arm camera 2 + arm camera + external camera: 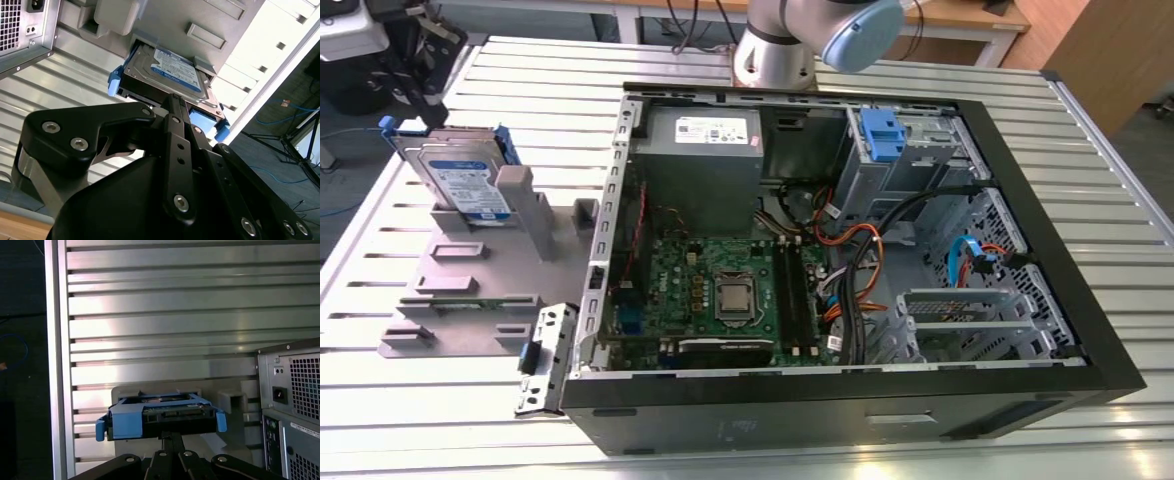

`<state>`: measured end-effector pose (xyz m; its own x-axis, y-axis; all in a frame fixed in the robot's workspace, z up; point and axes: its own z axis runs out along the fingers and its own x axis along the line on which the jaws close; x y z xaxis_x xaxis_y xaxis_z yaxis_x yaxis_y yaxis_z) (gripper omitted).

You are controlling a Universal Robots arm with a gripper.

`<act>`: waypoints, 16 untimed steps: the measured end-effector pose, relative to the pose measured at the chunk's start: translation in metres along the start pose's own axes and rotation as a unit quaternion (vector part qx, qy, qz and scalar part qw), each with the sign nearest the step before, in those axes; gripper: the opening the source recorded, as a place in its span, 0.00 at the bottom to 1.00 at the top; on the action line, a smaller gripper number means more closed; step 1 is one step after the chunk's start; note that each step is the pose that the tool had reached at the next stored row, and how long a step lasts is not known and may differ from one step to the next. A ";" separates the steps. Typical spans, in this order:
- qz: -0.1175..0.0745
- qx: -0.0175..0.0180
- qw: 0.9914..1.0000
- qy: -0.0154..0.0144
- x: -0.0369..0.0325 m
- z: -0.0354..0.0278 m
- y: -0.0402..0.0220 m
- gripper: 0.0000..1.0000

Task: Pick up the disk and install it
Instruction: 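Reach for the disk, then pick up the disk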

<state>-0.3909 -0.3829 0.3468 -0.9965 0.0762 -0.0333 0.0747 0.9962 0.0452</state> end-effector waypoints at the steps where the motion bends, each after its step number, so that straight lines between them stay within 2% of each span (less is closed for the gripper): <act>1: 0.000 0.000 1.000 0.000 0.0002 0.0009 0.0000 0.11; 4: 0.000 0.000 1.000 0.000 0.0010 0.0032 0.0000 0.11; 16: 0.000 0.000 1.000 0.000 0.0011 0.0037 0.0000 0.11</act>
<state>-0.3918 -0.3827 0.3430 -0.9965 0.0762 -0.0330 0.0747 0.9962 0.0450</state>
